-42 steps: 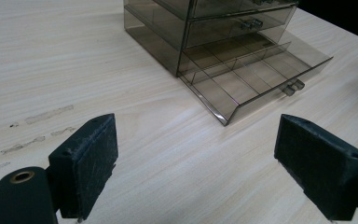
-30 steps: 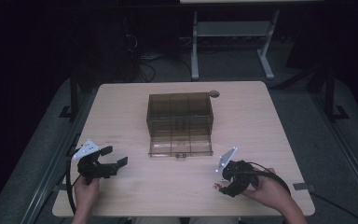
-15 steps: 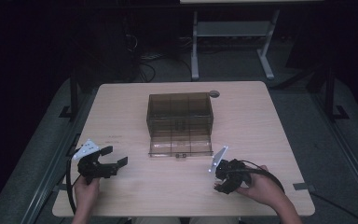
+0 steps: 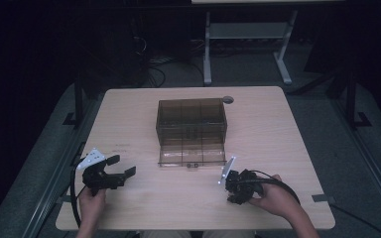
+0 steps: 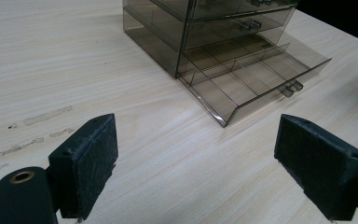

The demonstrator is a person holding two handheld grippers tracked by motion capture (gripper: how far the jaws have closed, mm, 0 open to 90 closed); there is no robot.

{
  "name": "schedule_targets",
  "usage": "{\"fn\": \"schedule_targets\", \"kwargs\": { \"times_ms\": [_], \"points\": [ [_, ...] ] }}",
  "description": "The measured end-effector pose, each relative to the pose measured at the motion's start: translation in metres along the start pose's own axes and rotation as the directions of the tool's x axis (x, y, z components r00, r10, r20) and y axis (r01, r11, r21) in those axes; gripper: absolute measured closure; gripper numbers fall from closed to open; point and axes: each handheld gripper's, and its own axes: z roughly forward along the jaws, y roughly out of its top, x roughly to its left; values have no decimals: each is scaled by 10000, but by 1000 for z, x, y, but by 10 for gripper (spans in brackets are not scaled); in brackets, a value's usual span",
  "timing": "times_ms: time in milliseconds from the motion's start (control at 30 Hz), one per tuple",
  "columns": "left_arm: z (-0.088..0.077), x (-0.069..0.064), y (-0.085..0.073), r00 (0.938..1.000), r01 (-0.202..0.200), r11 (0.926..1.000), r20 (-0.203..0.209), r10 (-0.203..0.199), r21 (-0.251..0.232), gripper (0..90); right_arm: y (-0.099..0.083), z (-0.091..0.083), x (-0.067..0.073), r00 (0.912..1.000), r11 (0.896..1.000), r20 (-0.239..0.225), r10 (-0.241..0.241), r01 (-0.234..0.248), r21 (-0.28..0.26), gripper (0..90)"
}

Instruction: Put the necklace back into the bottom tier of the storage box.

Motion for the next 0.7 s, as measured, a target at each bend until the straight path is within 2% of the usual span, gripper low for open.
{"fn": "schedule_targets", "kwargs": {
  "times_ms": [333,700],
  "points": [
    [0,0,0,10000,2,10000,9,-2,-9,129,2,0,-1,9999,9999,-85,-63,64,128,818],
    [0,0,0,10000,-10,10000,6,10,-1,129,1,1,-3,9998,10000,-178,-35,35,7,845]
  ]
}}
